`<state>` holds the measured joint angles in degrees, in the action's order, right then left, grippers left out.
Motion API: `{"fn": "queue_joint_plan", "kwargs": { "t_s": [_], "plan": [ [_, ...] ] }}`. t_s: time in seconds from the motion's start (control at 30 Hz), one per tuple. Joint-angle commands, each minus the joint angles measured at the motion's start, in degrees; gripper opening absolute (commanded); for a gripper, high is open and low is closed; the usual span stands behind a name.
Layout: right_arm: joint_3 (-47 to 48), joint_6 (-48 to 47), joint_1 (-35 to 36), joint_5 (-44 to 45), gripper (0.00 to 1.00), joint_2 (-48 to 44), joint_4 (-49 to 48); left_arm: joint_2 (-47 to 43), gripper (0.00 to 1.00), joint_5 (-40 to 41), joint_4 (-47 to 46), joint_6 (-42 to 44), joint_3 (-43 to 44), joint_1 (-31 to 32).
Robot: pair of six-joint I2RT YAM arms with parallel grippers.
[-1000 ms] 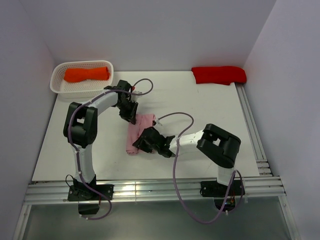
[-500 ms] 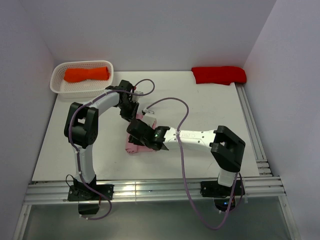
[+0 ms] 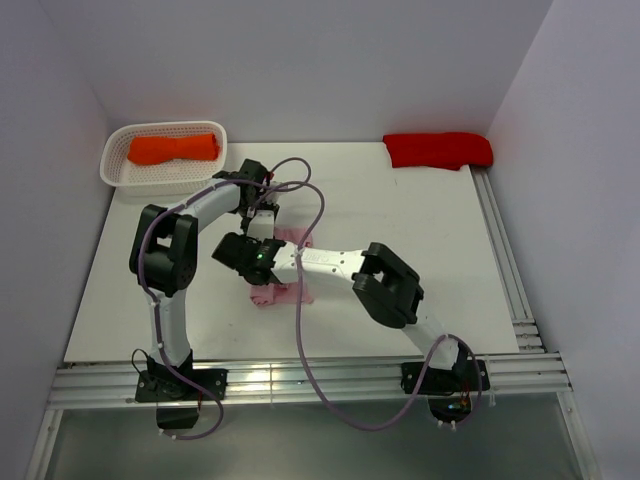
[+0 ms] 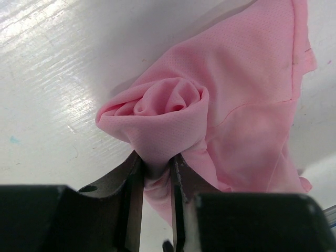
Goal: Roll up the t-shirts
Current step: Roll the tshirt
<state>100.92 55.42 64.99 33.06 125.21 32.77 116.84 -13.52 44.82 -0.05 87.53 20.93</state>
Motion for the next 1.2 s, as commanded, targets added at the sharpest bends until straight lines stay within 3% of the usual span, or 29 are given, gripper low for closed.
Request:
{"fn": "queue_joint_plan", "kwargs": {
  "t_s": [0.0,0.37,0.83,0.97,1.17],
  "plan": [
    [5.2,-0.8,-0.3,5.2,0.46,2.1,7.6,2.6,0.15,5.1,-2.7,1.5,0.8,0.1],
    [7.3,1.2,0.4,5.0,0.52,6.0,15.0,3.0,0.24,5.1,-2.6,1.4,1.6,0.3],
    [2.1,-0.3,0.6,-0.4,0.59,5.0,7.8,3.9,0.34,4.2,-1.7,1.2,3.1,0.4],
    [1.9,-0.1,0.3,-2.0,0.55,5.6,7.6,3.8,0.39,3.8,-1.5,1.2,3.4,0.5],
    [-6.0,0.8,-0.5,-6.6,0.32,2.0,-0.4,3.0,0.55,0.6,-0.1,2.4,4.8,0.5]
  ]
}}
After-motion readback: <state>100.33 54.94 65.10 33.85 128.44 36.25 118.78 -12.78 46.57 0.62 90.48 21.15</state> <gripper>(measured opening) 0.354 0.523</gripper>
